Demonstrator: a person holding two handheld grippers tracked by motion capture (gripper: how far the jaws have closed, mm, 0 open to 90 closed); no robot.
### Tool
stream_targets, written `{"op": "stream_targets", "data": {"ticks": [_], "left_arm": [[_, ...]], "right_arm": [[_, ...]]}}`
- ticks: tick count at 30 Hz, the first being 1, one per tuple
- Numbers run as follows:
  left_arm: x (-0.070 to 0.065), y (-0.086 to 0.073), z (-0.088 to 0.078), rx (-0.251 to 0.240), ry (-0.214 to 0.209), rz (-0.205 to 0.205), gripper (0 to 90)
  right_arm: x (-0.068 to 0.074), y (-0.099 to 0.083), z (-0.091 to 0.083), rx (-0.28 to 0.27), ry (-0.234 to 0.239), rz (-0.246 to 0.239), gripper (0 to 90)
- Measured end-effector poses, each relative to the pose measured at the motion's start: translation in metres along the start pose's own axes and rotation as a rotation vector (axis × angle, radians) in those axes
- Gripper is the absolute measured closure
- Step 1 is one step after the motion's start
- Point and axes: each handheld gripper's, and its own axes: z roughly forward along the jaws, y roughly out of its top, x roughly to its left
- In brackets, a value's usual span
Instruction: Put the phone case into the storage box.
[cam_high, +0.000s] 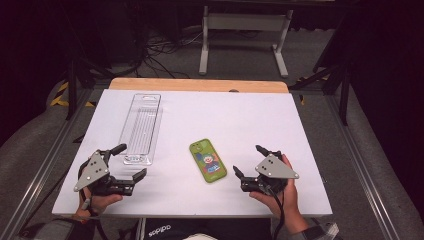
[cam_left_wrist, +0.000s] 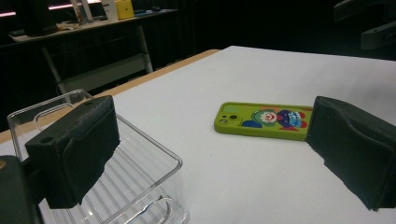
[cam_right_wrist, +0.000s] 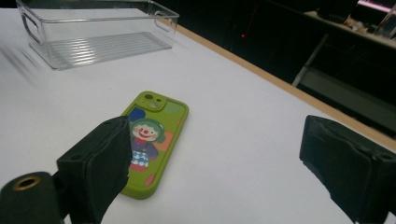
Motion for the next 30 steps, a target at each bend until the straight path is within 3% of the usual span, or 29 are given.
{"op": "stream_targets", "data": {"ticks": [3, 10, 13, 17, 18, 23, 26, 30], "left_arm": [[-0.003, -0.001, 0.001, -0.01, -0.005, -0.003, 3.3], [-0.001, -0.005, 0.002, 0.019, -0.016, 0.011, 4.3], [0.001, -0.006, 0.001, 0.025, -0.014, 0.004, 4.5], [0.003, -0.007, 0.002, 0.032, -0.014, 0.012, 4.6], [0.004, -0.007, 0.003, 0.031, -0.01, 0.014, 4.7], [0.002, -0.009, 0.006, 0.05, -0.013, 0.019, 4.6], [0.0, -0.01, 0.008, 0.062, -0.013, 0.018, 4.3], [0.0, -0.011, 0.009, 0.078, -0.014, 0.028, 4.3]], "right_arm": [[-0.002, 0.001, 0.005, 0.042, 0.013, 0.017, 10.3], [-0.008, 0.015, 0.023, 0.122, 0.049, 0.055, 10.3], [-0.007, 0.025, 0.039, 0.194, 0.098, 0.047, 10.3], [-0.004, 0.031, 0.056, 0.249, 0.133, 0.05, 10.3], [-0.003, 0.033, 0.066, 0.291, 0.143, 0.054, 10.3], [0.0, 0.044, 0.093, 0.387, 0.166, 0.101, 10.3], [-0.001, 0.052, 0.111, 0.445, 0.195, 0.156, 10.3], [0.001, 0.057, 0.132, 0.513, 0.191, 0.163, 10.3]]}}
